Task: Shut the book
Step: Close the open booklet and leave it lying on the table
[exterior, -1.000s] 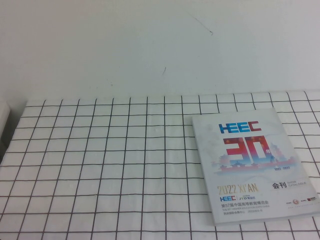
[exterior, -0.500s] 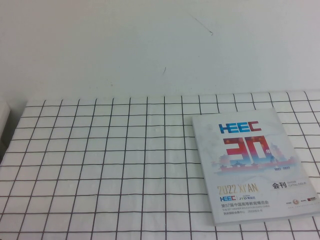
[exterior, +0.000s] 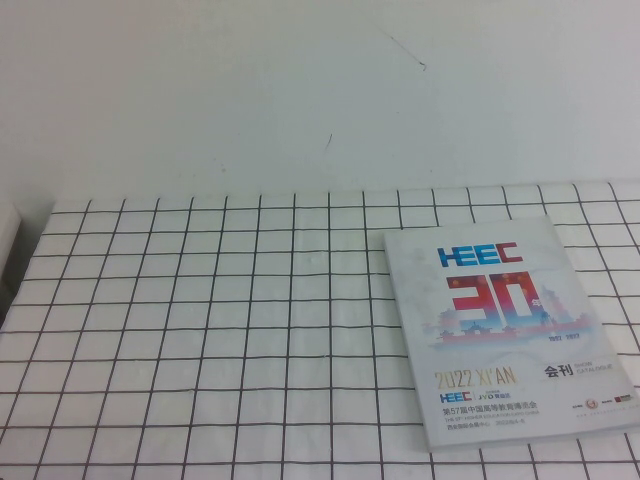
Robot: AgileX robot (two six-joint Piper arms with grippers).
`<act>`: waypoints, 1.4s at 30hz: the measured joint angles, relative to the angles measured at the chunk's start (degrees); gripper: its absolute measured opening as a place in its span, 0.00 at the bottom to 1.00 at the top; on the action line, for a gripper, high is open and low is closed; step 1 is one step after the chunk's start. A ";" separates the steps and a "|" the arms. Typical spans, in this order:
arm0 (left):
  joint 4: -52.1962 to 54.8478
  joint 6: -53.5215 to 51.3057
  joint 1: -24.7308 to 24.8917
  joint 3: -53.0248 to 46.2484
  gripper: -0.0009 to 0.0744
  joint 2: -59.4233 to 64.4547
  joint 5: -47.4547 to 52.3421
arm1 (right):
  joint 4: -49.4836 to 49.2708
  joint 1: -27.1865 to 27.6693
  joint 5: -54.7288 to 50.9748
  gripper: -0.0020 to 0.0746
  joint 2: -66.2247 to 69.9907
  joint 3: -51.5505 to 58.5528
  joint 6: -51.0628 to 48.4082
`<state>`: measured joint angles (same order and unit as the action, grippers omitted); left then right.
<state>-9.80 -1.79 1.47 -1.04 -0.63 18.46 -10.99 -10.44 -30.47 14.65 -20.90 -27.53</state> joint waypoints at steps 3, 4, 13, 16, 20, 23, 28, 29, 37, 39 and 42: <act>0.00 0.00 0.00 0.00 0.01 0.00 0.00 | 0.00 4.32 0.31 0.02 -4.09 4.48 0.00; 0.00 0.00 0.00 0.00 0.01 -0.04 0.00 | 0.00 5.13 0.82 0.02 -5.47 6.58 0.00; 0.00 0.00 0.00 0.00 0.01 -0.04 0.00 | 1.49 7.59 14.62 0.02 -15.02 22.30 6.13; -0.09 0.00 0.00 0.00 0.01 -0.13 0.04 | 7.84 7.85 11.40 0.02 -15.29 22.30 16.03; -0.09 0.00 0.00 0.00 0.01 -0.13 0.04 | 18.58 7.85 9.97 0.02 -15.29 22.08 32.61; -0.09 0.00 0.00 0.00 0.01 -0.13 0.04 | 22.64 7.85 9.61 0.02 -15.29 22.04 37.92; -0.09 0.00 0.00 0.00 0.01 -0.13 0.13 | 23.91 7.85 9.61 0.02 -15.29 22.04 39.46; -0.09 0.00 0.00 0.00 0.01 -0.13 0.16 | 24.01 7.85 9.61 0.02 -15.29 22.04 39.51; -0.09 0.00 0.00 0.00 0.01 -0.13 0.16 | 24.04 7.85 9.61 0.02 -15.29 22.04 39.80; -0.09 0.00 0.00 0.00 0.01 -0.13 0.16 | 24.04 7.85 9.61 0.02 -15.29 22.04 39.80; -0.09 0.00 0.00 0.00 0.01 -0.13 0.26 | 24.04 7.85 9.61 0.02 -15.29 22.04 39.80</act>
<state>-9.89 -1.79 1.47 -1.04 -0.76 18.71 13.05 -2.60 -20.86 -0.64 1.14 12.27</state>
